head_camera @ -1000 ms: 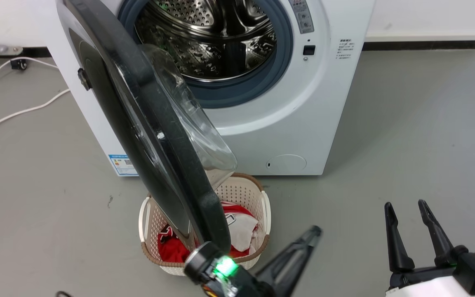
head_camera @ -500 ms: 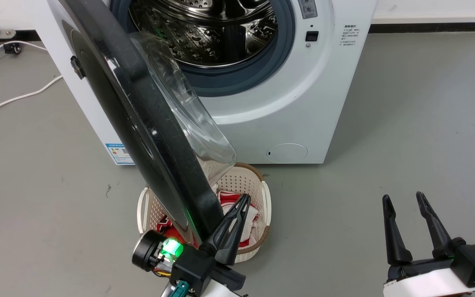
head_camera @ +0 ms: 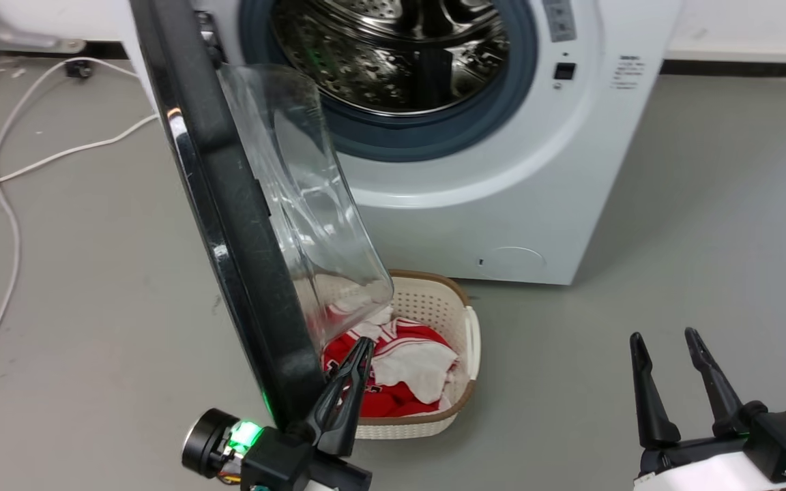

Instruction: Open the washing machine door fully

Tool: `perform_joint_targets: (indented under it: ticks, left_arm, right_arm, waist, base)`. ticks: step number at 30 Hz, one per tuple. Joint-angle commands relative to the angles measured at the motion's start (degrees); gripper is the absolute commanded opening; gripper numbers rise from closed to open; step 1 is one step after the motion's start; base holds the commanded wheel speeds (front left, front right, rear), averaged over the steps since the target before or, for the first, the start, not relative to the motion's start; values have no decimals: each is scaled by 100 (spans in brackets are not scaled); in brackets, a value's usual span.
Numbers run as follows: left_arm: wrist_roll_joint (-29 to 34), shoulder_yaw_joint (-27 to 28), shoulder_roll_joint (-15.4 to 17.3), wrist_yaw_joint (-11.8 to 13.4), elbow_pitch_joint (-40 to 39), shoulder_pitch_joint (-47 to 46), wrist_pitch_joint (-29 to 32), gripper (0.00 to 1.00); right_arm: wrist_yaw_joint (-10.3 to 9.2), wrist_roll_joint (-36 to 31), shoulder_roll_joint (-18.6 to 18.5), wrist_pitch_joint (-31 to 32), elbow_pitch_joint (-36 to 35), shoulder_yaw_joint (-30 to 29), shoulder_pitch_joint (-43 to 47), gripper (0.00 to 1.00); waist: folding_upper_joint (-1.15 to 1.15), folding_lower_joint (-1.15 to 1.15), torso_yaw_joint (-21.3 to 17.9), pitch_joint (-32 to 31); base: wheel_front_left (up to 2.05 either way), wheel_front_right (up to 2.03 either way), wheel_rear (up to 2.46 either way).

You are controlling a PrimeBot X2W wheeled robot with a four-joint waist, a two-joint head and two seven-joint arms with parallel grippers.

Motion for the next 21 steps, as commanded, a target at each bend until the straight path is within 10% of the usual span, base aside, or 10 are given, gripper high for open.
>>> perform_joint_targets:
  ticks: [1,21]
  left_arm:
    - [-7,359,130,159,96,-28,53,0]
    - [-476,2236,-37,203,59,386,36,0]
  right_arm:
    - [-2,32,13,-11,21,-7,76,100]
    - [-3,-115,10,-11,17,37,-42,100]
  waist:
    - [-1,0,185,-42]
    - [-1,0,1237,158]
  base:
    - [0,0,0]
    - [0,0,0]
